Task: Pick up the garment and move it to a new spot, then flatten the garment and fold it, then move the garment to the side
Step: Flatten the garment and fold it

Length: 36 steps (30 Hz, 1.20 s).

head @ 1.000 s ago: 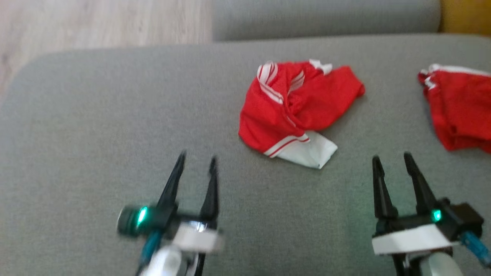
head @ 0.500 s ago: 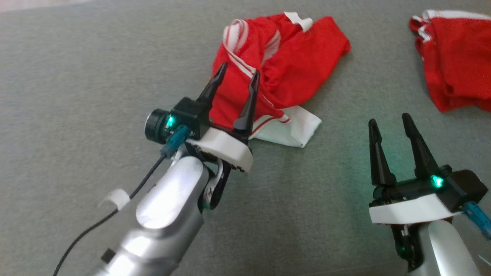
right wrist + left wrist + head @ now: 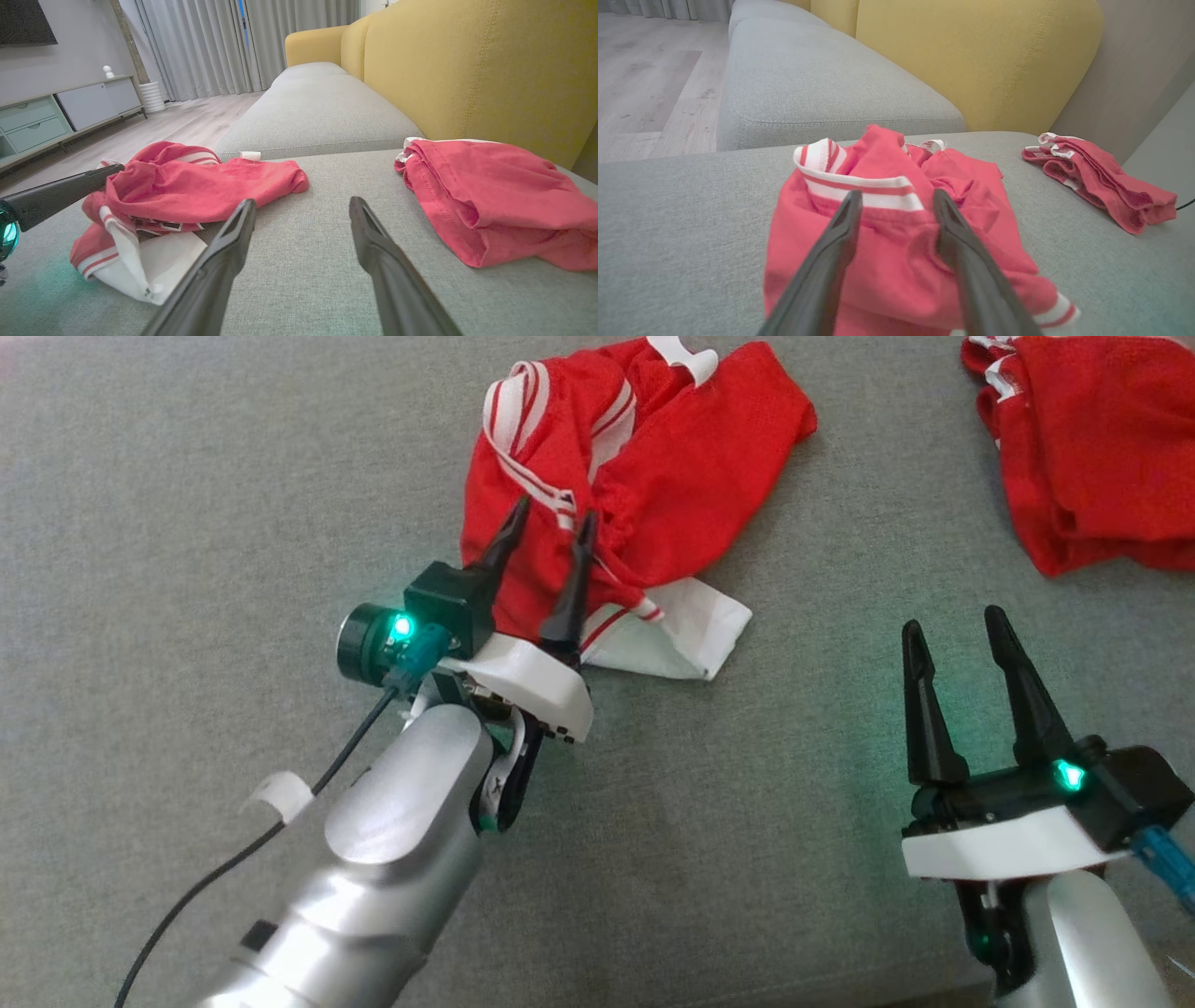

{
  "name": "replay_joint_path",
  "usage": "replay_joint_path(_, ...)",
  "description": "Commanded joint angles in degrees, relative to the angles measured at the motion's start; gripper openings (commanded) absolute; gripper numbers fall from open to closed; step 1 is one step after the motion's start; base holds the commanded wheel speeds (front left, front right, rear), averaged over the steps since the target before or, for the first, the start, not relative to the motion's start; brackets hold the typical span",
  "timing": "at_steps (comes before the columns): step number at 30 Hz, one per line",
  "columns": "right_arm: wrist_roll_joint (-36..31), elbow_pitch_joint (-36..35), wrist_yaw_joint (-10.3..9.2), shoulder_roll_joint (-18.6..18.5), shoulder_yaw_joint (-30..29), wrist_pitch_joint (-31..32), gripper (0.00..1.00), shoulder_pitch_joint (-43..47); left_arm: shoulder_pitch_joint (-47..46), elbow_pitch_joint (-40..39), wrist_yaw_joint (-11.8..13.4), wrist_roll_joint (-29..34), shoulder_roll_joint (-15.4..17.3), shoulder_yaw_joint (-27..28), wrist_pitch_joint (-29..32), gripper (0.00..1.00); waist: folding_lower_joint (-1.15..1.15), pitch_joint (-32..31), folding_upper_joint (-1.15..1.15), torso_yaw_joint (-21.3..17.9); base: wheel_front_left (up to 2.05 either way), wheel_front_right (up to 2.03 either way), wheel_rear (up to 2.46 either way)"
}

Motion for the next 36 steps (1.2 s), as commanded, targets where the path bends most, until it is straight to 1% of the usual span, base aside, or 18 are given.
replay_joint_path(1, 0.15, -1.96, -0.05, -0.82, 1.14, -0.36, 1.0, -1.18, -2.25, -1.16, 0.41, -0.43, 0.23, 0.91, -0.75, 0.47, 0.0, 0.15, 0.0, 0.02, 0.0, 0.0, 0.0)
replay_joint_path(2, 0.11, -1.98, -0.05, -0.81, 1.12, -0.36, 1.0, -1.25, -2.34, -1.01, 0.28, -0.73, 0.22, 0.7, -0.91, 0.3, 0.0, 0.26, 0.0, 0.04, 0.0, 0.0, 0.0)
replay_joint_path(3, 0.08, -1.97, -0.05, -0.83, 1.09, -0.36, 1.0, -1.32, -2.36, -1.01, -0.05, -1.31, 0.22, 0.5, -1.07, 0.0, 0.0, 0.36, 0.0, 0.08, 0.0, 0.0, 0.0)
replay_joint_path(7, 0.06, -1.83, -0.05, -0.84, 1.01, -0.36, 1.0, -1.73, -2.84, -1.15, -0.95, -3.03, 0.22, -0.33, -1.68, 0.0, 0.0, 0.66, 0.0, 0.24, 0.0, 0.0, 0.0)
replay_joint_path(12, 0.11, -1.48, -0.05, -0.57, 1.33, -0.36, 1.0, -2.25, -3.87, -4.02, -3.13, -6.81, 0.22, -1.07, -1.95, 0.0, 0.0, -0.24, 0.0, -0.31, 0.0, 0.0, 0.0)
replay_joint_path(17, 0.36, -1.29, -0.05, 0.11, 1.76, -0.36, 1.0, -2.44, -7.73, -9.84, -5.74, -11.27, 0.22, -2.05, 1.18, 0.0, 0.0, -2.13, 0.0, -2.15, 0.0, 0.0, 0.0)
replay_joint_path(20, 0.56, -1.31, -0.05, 0.56, 1.84, -0.36, 1.0, -2.31, -12.49, -14.07, -6.33, -14.22, 0.22, -1.22, 3.87, 0.0, 0.0, -3.36, 0.0, -3.76, 0.0, 0.0, 0.0)
replay_joint_path(23, 0.72, -1.38, -0.05, 0.93, 1.84, -0.36, 1.0, -1.95, -18.26, -18.05, -6.01, -18.81, 0.22, 1.12, 5.81, 0.0, 0.0, -4.67, 0.0, -5.36, 0.0, 0.0, 0.0)
replay_joint_path(26, 0.83, -1.55, -0.05, 1.19, 1.57, -0.36, 1.0, -1.35, -23.95, -20.66, -4.02, -23.16, 0.22, 3.75, 6.16, 0.0, 0.0, -5.85, 0.0, -6.58, 0.0, 0.0, 0.0)
replay_joint_path(29, 0.85, -1.77, -0.05, 1.37, 1.04, -0.36, 1.0, -0.86, -26.38, -20.09, -2.02, -24.81, 0.27, 5.77, 6.41, 0.0, 0.0, -6.65, 0.0, -7.0, 0.0, 0.0, 0.0)
replay_joint_path(30, 0.84, -1.86, -0.05, 1.42, 0.85, -0.36, 1.0, -0.8, -25.79, -19.47, -1.4, -25.28, 0.55, 6.5, 6.34, 0.0, 0.0, -6.8, 0.0, -7.04, 0.0, 0.0, 0.0)
replay_joint_path(31, 0.81, -2.02, -0.05, 1.51, 0.43, -0.36, 1.0, -0.66, -22.56, -17.9, -0.49, -25.87, 1.7, 7.03, 6.15, 0.0, 0.0, -6.86, 0.0, -6.8, 0.0, 0.0, 0.0)
replay_joint_path(33, 0.8, -2.29, -0.05, 1.57, 0.08, -0.36, 1.0, -0.61, -17.68, -16.26, 0.01, -26.1, 3.26, 7.11, 5.21, 0.0, 0.0, -6.51, 0.0, -6.26, 0.0, 0.0, 0.0)
replay_joint_path(36, 0.72, -2.65, -0.05, 1.63, -0.04, -0.36, 1.0, -0.45, -9.07, -14.23, 0.59, -26.11, 5.71, 7.75, 1.72, 0.0, 0.0, -5.71, 0.0, -5.28, 0.0, 0.0, 0.0)
